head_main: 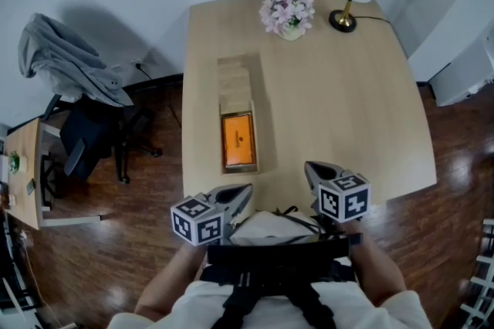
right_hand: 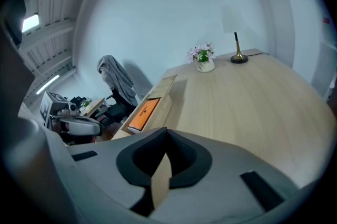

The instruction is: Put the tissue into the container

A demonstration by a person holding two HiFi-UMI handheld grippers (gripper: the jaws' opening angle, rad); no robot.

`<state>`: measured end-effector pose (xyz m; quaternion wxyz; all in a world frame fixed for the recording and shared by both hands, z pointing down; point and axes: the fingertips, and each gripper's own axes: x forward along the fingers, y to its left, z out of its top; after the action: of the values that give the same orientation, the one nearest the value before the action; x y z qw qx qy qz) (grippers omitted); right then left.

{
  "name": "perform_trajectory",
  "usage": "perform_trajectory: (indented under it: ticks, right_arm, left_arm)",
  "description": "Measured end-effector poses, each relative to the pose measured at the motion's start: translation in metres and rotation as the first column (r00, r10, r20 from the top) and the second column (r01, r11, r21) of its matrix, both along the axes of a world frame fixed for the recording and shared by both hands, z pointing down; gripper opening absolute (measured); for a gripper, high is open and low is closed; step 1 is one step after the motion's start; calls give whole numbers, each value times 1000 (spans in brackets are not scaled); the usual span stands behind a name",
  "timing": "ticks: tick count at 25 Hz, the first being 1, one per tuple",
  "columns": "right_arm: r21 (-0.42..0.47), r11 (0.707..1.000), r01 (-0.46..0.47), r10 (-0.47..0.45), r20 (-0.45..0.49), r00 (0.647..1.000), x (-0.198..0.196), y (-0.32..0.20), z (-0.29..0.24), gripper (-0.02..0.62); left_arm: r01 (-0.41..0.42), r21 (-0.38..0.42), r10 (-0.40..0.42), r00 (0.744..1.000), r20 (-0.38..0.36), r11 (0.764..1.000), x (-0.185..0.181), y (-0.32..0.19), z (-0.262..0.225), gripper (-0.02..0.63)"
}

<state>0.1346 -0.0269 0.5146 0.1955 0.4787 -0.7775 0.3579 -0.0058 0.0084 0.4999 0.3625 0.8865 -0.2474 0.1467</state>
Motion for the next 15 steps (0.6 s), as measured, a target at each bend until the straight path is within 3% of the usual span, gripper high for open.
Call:
perform_trajectory:
  ticks: [15]
  right_arm:
    - [2,1000,31,-31,-52,998,2,6,5,3]
  left_arm:
    - [-14,-12,14,1000,-2,1000,5,4,4,2]
